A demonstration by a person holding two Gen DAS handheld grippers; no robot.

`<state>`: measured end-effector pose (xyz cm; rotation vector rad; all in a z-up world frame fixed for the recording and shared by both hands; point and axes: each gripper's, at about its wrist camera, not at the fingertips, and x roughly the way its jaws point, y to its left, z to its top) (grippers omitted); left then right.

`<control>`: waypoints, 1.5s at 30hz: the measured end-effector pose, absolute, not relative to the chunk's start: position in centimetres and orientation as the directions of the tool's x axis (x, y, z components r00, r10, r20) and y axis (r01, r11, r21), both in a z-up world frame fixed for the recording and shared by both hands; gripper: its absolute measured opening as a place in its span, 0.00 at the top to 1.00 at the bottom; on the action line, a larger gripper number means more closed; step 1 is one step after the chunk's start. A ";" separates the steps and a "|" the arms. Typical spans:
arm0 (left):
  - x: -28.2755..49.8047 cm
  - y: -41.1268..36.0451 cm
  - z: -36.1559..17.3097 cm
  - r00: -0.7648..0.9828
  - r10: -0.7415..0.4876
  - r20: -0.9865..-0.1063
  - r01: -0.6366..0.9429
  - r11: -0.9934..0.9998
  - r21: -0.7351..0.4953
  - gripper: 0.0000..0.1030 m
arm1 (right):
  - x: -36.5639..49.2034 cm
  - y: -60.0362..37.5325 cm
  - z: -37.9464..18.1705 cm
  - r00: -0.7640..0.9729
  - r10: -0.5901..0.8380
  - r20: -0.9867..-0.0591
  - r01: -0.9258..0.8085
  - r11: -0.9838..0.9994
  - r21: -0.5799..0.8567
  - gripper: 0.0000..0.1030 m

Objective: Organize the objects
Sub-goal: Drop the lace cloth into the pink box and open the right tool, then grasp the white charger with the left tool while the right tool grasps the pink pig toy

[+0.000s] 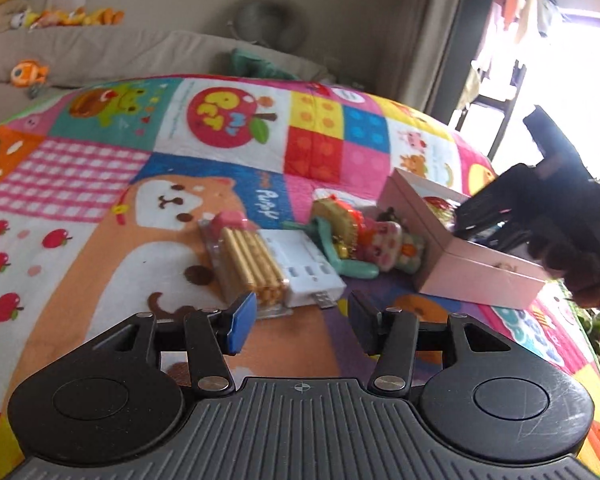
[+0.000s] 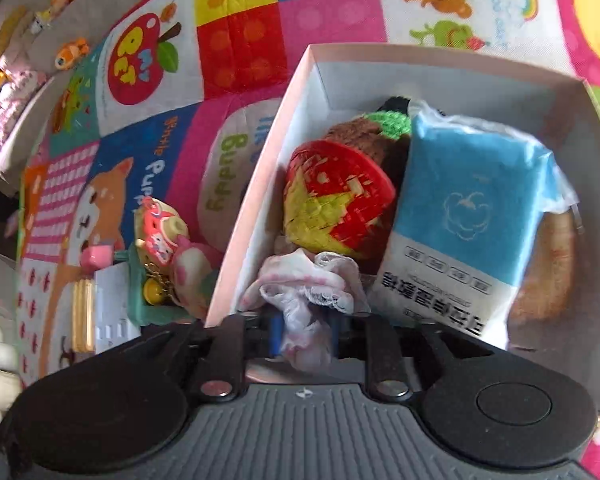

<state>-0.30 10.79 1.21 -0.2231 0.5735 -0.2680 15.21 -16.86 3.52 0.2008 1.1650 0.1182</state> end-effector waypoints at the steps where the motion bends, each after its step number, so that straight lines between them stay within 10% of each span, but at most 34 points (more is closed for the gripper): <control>1: 0.0 11.2 1.3 0.808 -0.297 -0.508 0.176 0.946 -0.273 0.46 | 14.6 -16.7 4.6 0.415 0.176 -0.892 -0.004 0.981 0.192 0.57; 7: 3.3 13.1 2.3 0.808 -0.270 -0.523 0.108 0.942 -0.319 0.47 | 12.7 -12.1 10.4 0.635 0.113 -0.764 -0.147 0.989 0.024 0.32; 25: 3.1 15.3 0.3 0.792 -0.328 -0.515 0.066 0.884 -0.462 0.47 | 18.7 -4.6 2.6 0.523 0.021 -0.852 -0.196 0.976 -0.096 0.64; 41: 2.2 12.2 1.7 0.784 -0.338 -0.520 0.135 0.911 -0.389 0.48 | 0.8 -7.4 4.0 0.559 0.223 -0.798 -0.421 0.906 -0.042 0.62; 45: 0.4 9.9 3.1 0.815 -0.304 -0.494 0.206 0.948 -0.243 0.48 | -1.8 -8.3 3.6 0.620 0.166 -0.767 -0.402 0.907 -0.129 0.45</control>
